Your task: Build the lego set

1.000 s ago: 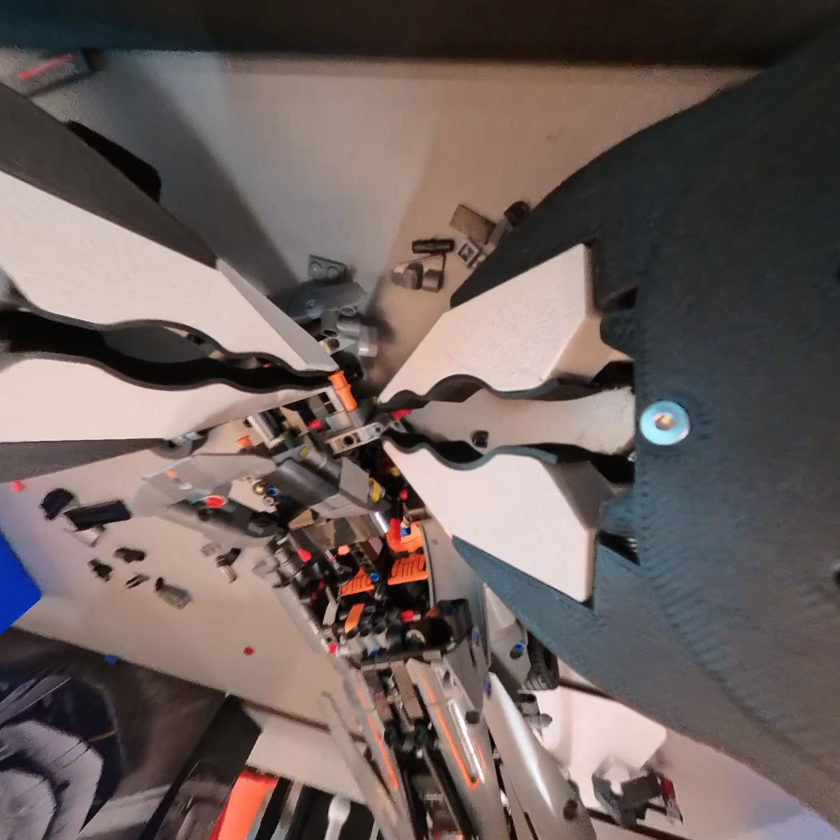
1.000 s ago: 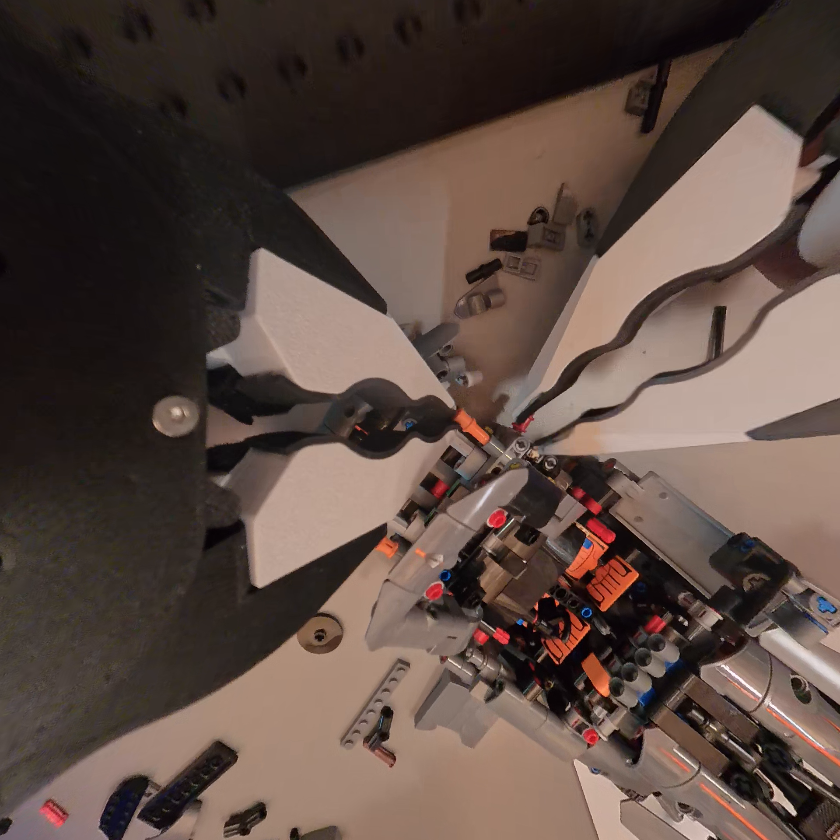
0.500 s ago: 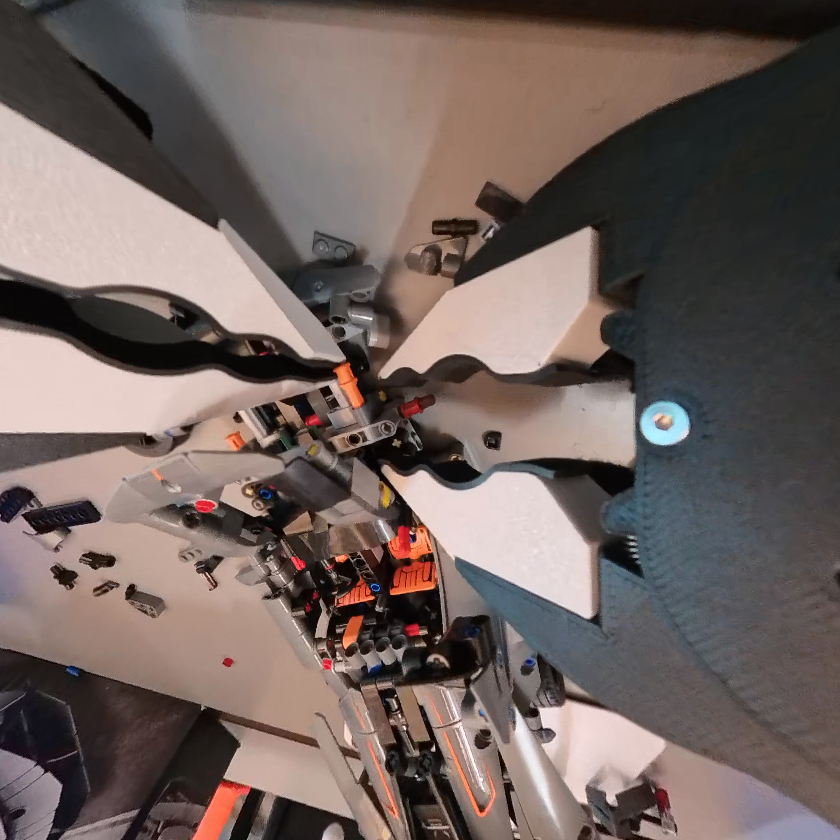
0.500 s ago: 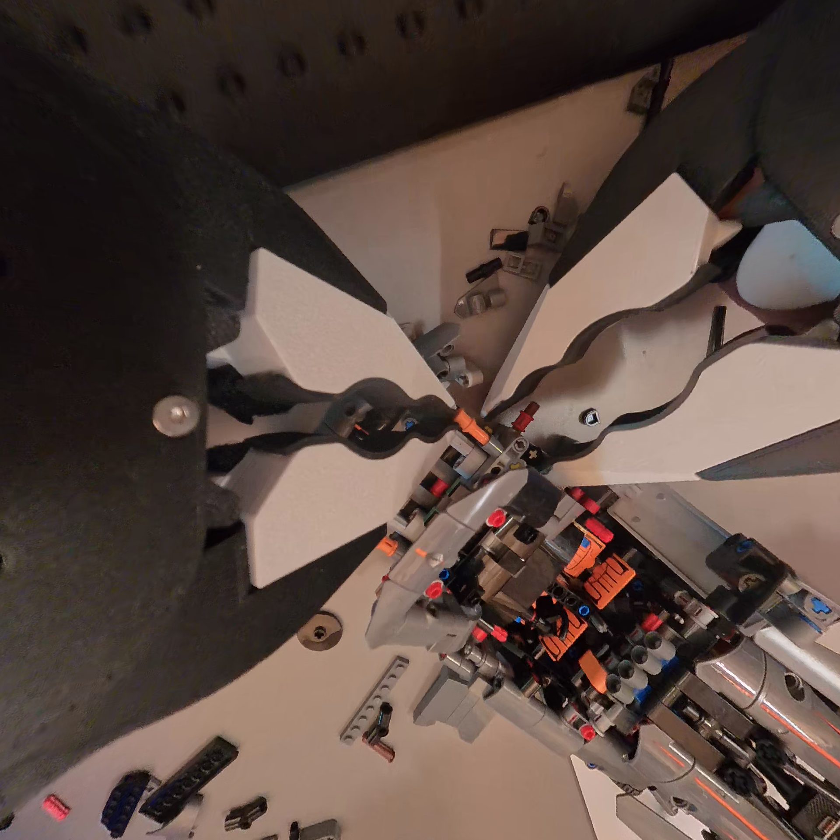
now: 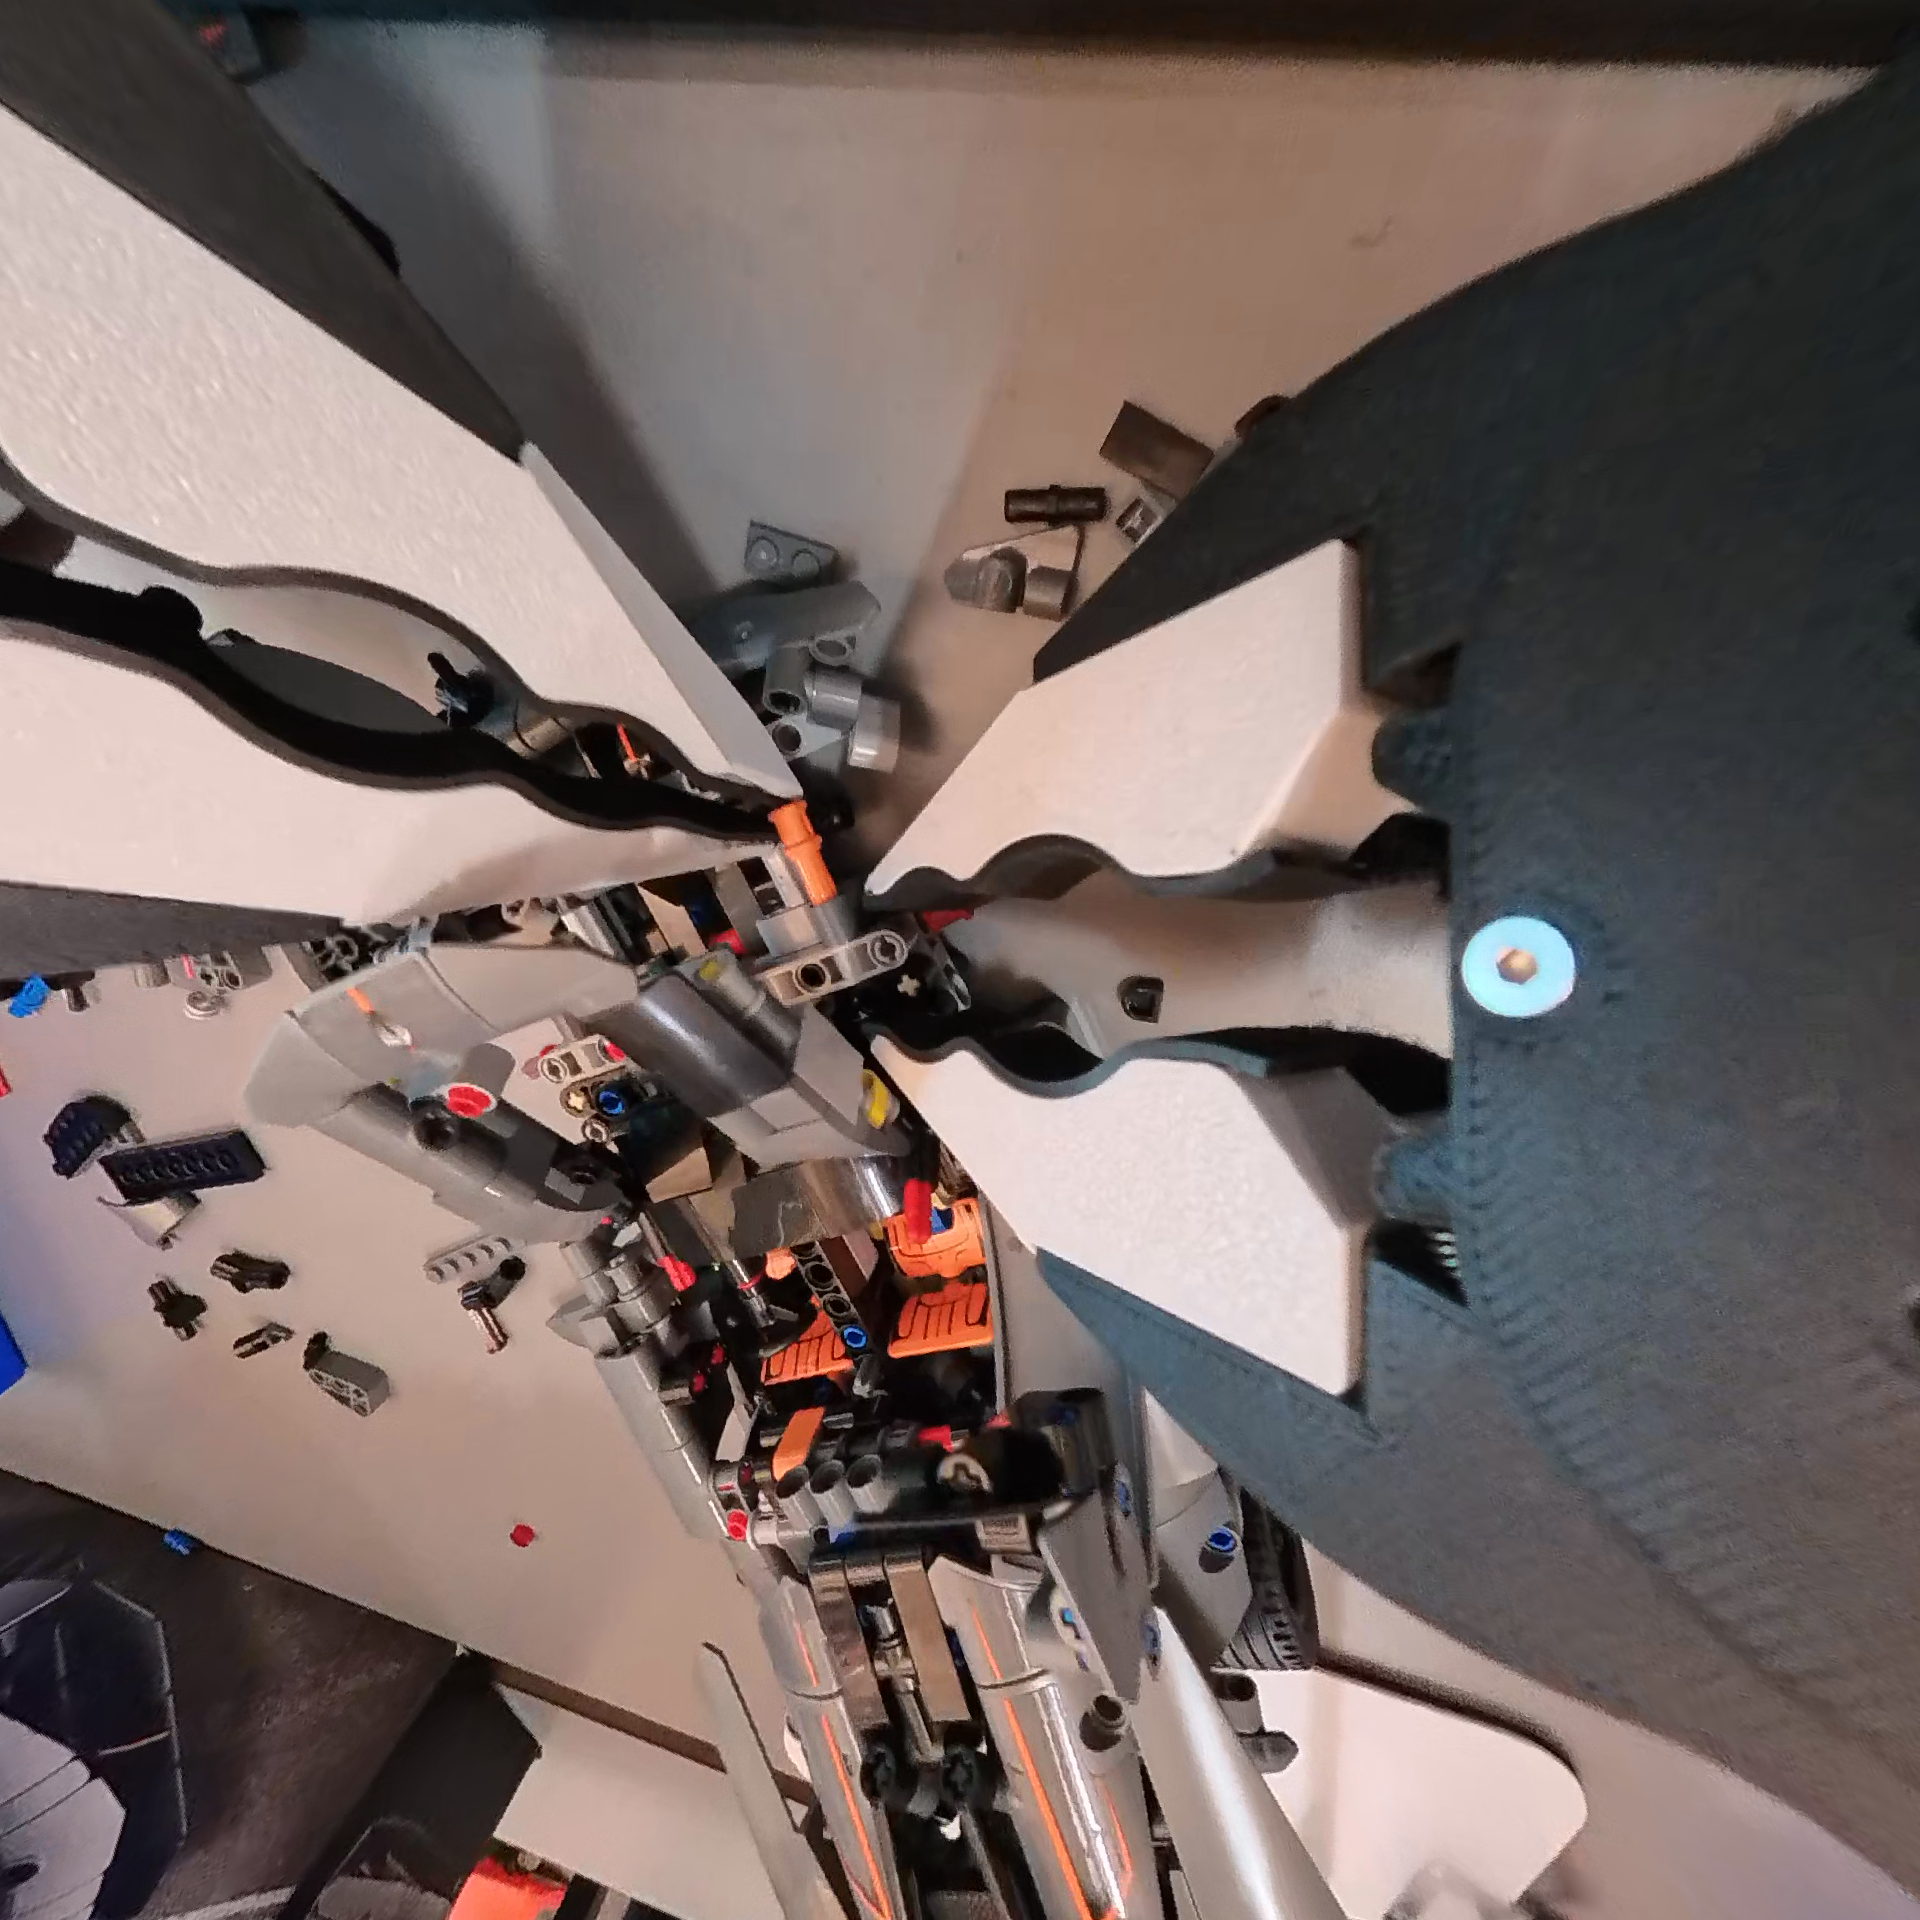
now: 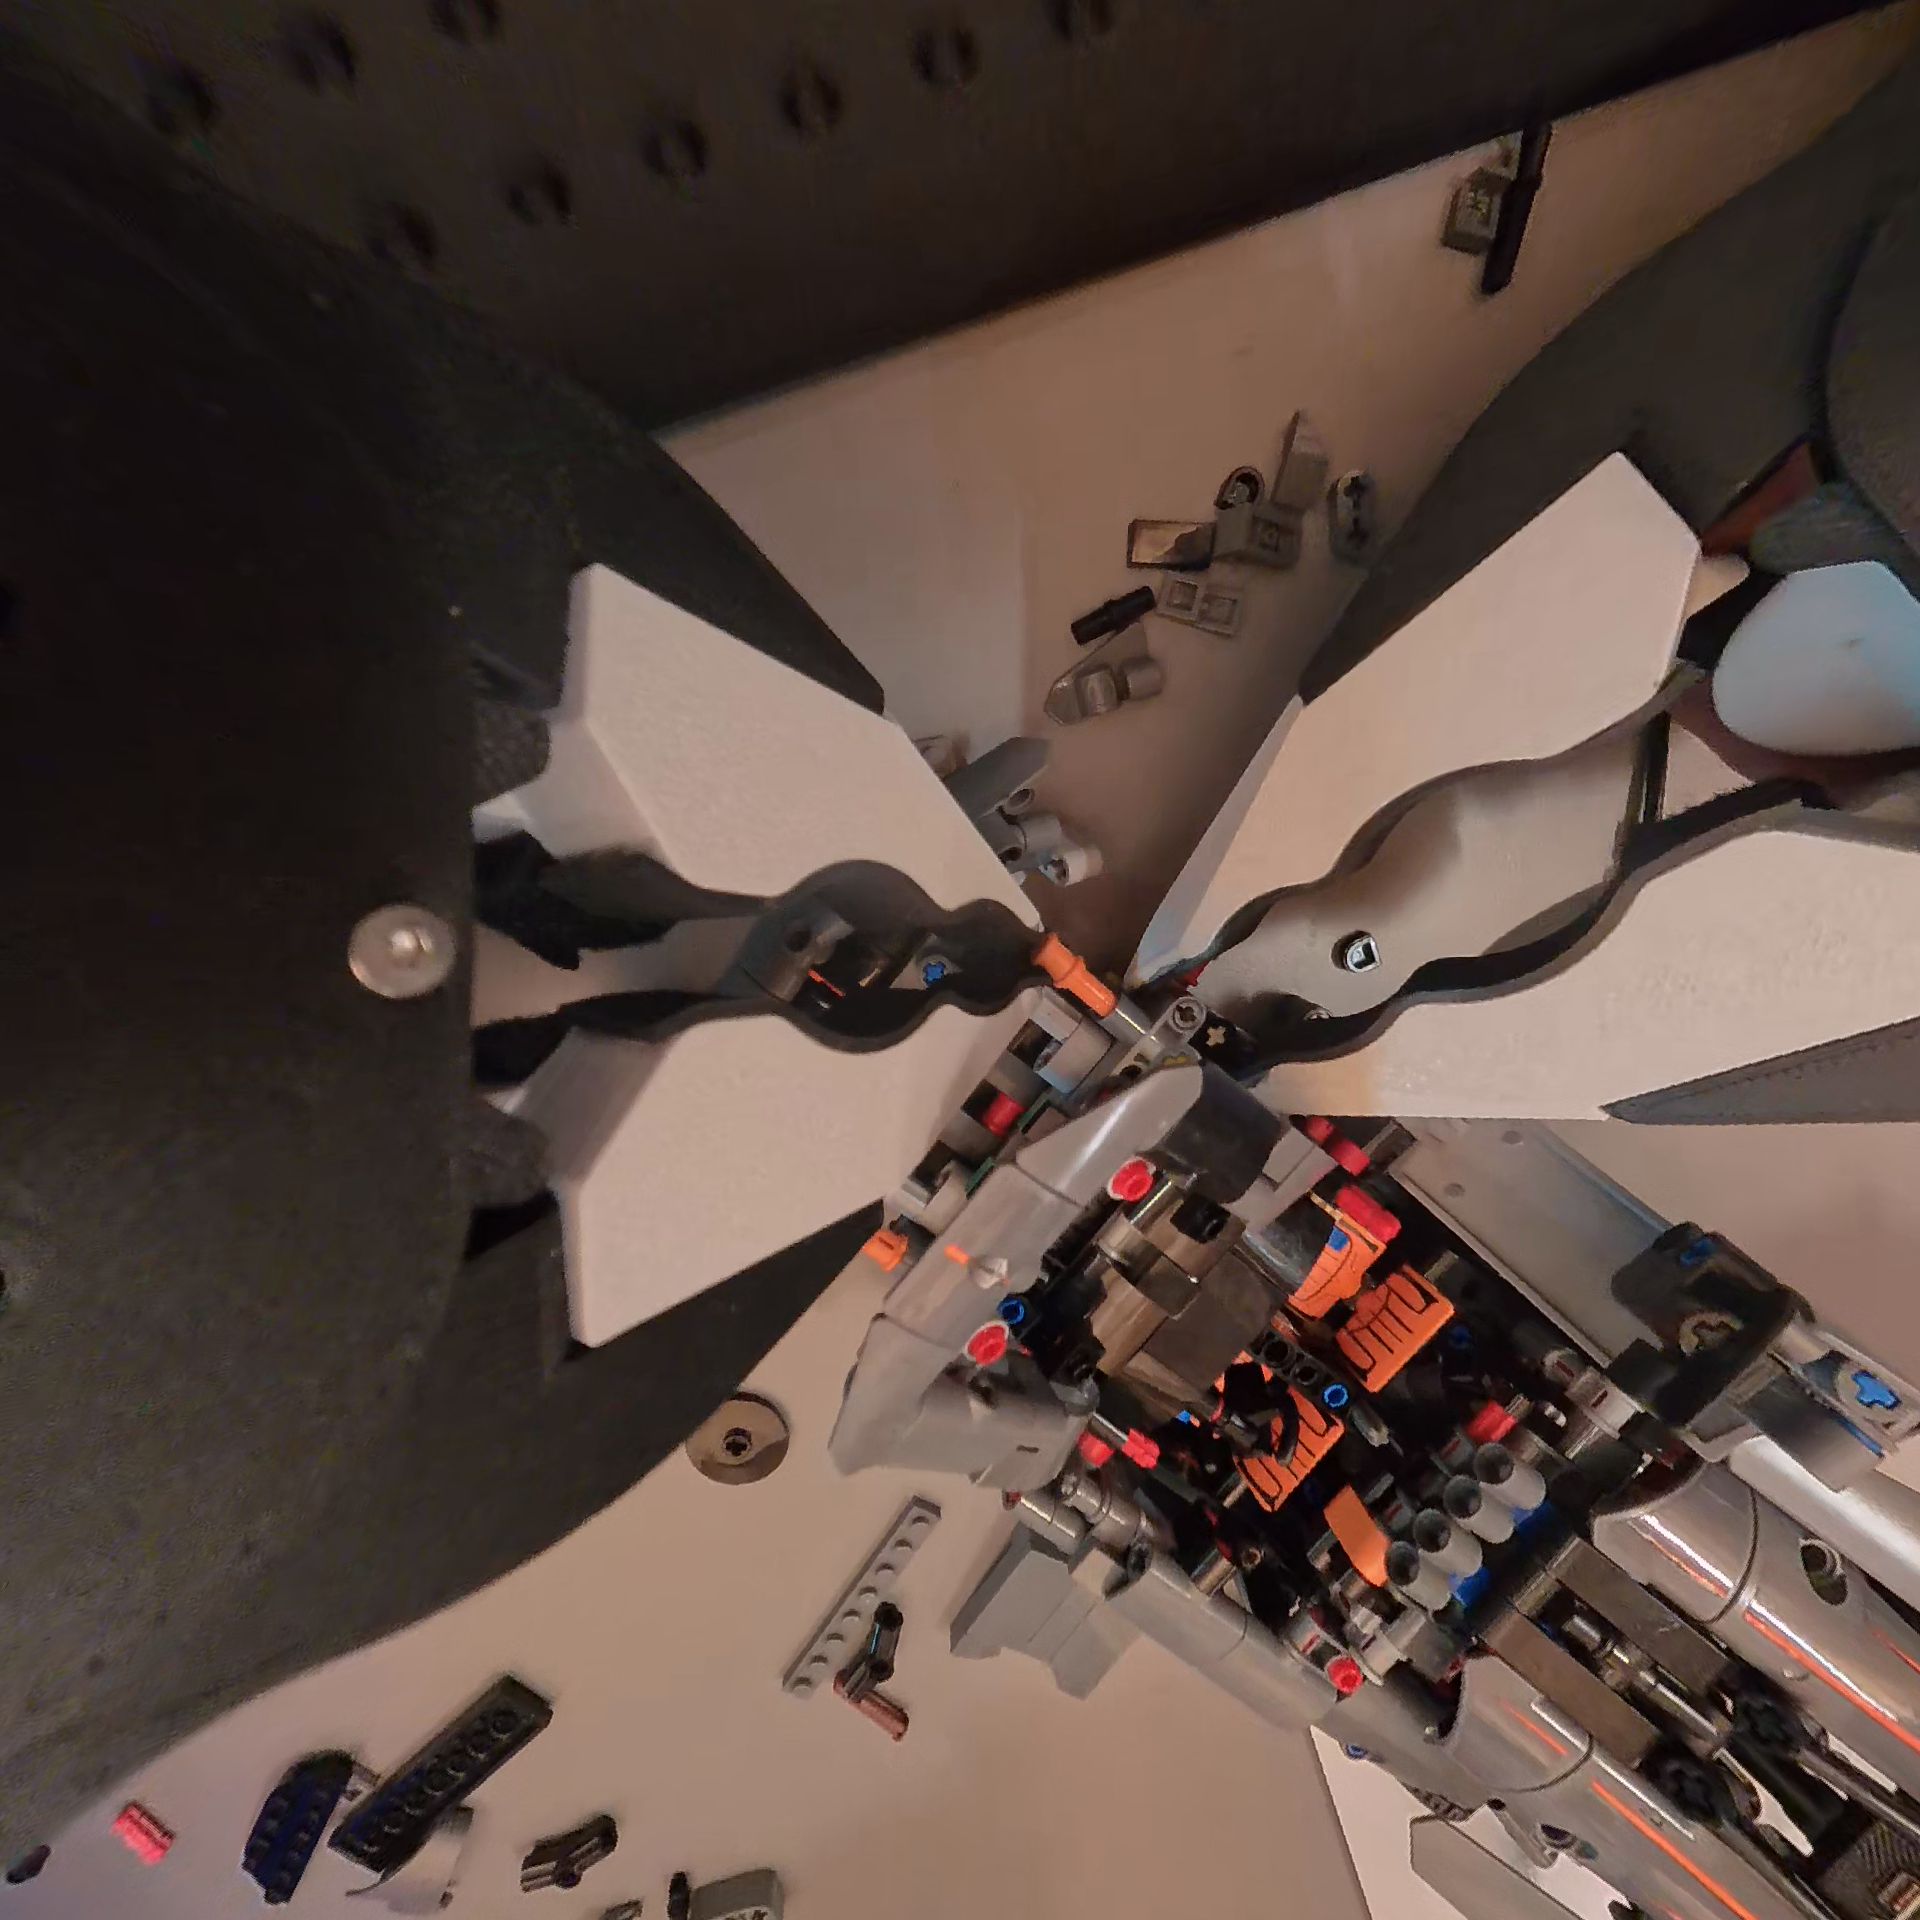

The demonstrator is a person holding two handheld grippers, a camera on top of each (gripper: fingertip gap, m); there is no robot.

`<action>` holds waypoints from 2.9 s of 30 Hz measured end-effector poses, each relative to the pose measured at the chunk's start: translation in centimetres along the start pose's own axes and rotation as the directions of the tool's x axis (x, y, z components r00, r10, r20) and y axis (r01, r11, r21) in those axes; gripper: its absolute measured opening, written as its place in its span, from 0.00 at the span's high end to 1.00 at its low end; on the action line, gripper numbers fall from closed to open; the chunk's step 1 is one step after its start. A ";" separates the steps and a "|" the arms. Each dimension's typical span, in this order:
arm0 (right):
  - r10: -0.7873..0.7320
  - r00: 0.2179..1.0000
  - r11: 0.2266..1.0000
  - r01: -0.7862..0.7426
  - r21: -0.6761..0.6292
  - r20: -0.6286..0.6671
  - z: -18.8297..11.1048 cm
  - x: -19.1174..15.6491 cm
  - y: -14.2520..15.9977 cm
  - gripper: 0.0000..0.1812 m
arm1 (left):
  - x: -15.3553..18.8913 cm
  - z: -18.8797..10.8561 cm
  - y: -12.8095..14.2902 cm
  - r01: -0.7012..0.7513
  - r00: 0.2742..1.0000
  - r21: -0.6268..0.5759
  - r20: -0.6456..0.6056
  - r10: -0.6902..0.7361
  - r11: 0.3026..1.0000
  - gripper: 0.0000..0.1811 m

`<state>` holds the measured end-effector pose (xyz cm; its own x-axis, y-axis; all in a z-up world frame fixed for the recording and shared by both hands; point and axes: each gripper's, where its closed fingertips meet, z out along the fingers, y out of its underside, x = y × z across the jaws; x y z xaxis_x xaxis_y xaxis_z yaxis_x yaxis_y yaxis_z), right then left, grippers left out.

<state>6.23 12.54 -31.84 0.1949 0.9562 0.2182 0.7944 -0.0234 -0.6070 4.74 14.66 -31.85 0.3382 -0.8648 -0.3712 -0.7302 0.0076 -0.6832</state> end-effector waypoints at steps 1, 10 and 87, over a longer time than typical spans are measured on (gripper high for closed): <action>-0.002 1.000 1.000 0.002 -0.001 0.000 0.0 0.0 0.0 1.00 | 0.0 0.0 0.0 0.007 1.000 0.004 -0.004 -0.007 1.000 0.91; -0.057 0.998 0.998 0.056 -0.009 -0.015 0.1 -0.2 -0.1 1.00 | 0.0 0.0 0.0 0.024 1.000 0.014 -0.008 -0.024 1.000 0.91; -0.102 0.992 0.995 0.103 0.013 -0.077 0.5 1.1 -0.6 1.00 | -0.3 0.3 -0.1 0.064 0.998 0.008 -0.002 -0.064 0.998 0.92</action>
<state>5.71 13.79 -31.58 0.1566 0.9282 0.3374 0.8030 0.0793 -0.5907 4.87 15.08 -31.90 0.3833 -0.8643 -0.3256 -0.7023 -0.0437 -0.7106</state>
